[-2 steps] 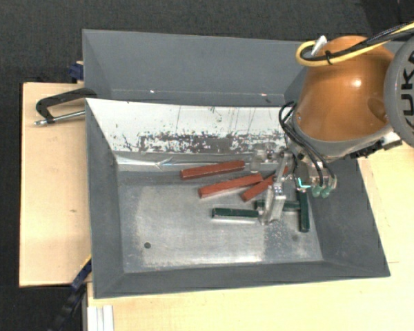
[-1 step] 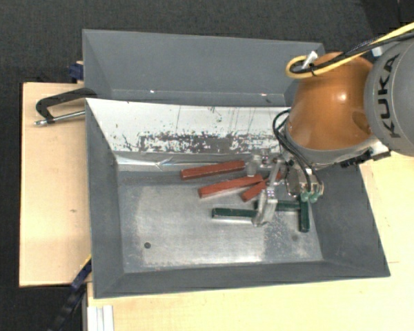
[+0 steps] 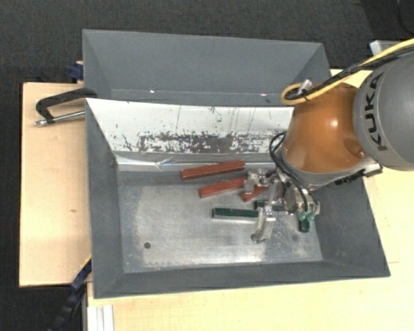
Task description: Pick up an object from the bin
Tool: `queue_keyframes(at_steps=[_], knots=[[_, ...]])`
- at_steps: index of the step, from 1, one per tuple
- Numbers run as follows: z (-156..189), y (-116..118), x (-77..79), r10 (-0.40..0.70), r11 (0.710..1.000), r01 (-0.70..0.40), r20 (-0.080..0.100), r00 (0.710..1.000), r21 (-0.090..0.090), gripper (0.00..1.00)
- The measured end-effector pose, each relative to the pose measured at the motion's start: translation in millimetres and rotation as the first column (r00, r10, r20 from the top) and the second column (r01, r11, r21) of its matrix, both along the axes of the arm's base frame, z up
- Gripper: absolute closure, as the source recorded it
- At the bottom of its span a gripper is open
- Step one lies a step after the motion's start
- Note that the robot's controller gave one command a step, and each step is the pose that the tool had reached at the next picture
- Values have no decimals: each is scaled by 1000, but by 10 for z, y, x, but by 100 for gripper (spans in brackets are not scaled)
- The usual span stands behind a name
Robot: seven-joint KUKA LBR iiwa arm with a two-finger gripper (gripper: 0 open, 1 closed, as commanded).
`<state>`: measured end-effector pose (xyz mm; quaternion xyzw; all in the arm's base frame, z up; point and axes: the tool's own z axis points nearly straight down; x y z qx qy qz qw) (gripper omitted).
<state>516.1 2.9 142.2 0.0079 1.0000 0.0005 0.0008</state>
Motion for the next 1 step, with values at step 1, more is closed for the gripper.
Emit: queue_keyframes(at_steps=[1], knots=[[-362, -224, 315, -31, 1000, 31, 12, 999, 1, 0]])
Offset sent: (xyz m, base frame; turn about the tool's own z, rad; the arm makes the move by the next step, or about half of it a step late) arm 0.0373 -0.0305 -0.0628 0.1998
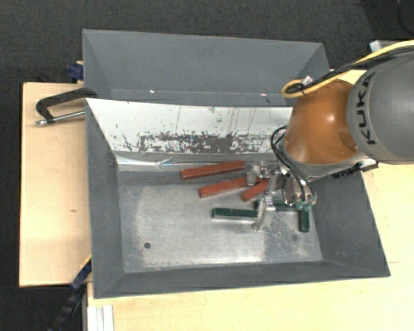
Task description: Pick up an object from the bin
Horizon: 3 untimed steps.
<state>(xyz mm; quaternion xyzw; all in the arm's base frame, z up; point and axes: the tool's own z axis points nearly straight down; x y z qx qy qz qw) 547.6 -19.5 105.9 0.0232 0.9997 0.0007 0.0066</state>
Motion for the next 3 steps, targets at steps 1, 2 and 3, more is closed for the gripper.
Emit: queue_keyframes(at_steps=[1, 2, 3], knots=[[-384, -97, 191, -102, 995, 102, -4, 995, 1, 0], [-309, 186, 385, -102, 995, 102, -2, 995, 0, 100], [-309, 186, 385, -102, 995, 102, -2, 995, 0, 100]])
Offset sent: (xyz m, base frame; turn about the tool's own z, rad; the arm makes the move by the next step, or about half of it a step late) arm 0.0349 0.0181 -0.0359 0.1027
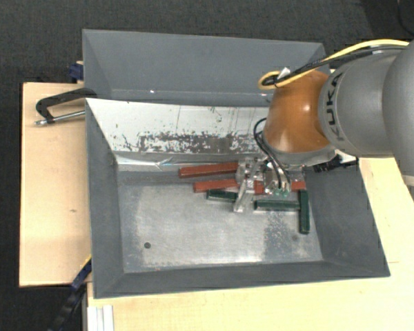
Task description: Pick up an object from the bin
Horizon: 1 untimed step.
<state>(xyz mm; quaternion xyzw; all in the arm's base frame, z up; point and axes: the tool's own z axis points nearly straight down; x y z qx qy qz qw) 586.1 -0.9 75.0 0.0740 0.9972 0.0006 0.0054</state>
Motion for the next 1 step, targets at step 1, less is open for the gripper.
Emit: queue_keyframes(at_steps=[1], knots=[[5, 0, -1, 0, 1000, 0, 0, 1000, 0, 100]])
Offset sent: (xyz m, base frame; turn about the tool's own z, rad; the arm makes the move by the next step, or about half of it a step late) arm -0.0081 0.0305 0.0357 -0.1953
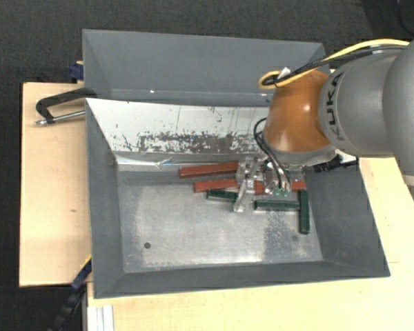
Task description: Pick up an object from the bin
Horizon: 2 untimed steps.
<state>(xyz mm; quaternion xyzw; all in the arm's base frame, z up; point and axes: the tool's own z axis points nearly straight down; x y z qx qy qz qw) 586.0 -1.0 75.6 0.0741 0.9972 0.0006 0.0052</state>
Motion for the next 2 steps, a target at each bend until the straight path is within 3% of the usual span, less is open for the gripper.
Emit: queue_keyframes(at_steps=[1, 2], knots=[[349, 177, -30, 122, 993, -122, 1, 993, -1, 100], [1844, -153, -442, 117, 993, -117, -4, 993, -1, 100]])
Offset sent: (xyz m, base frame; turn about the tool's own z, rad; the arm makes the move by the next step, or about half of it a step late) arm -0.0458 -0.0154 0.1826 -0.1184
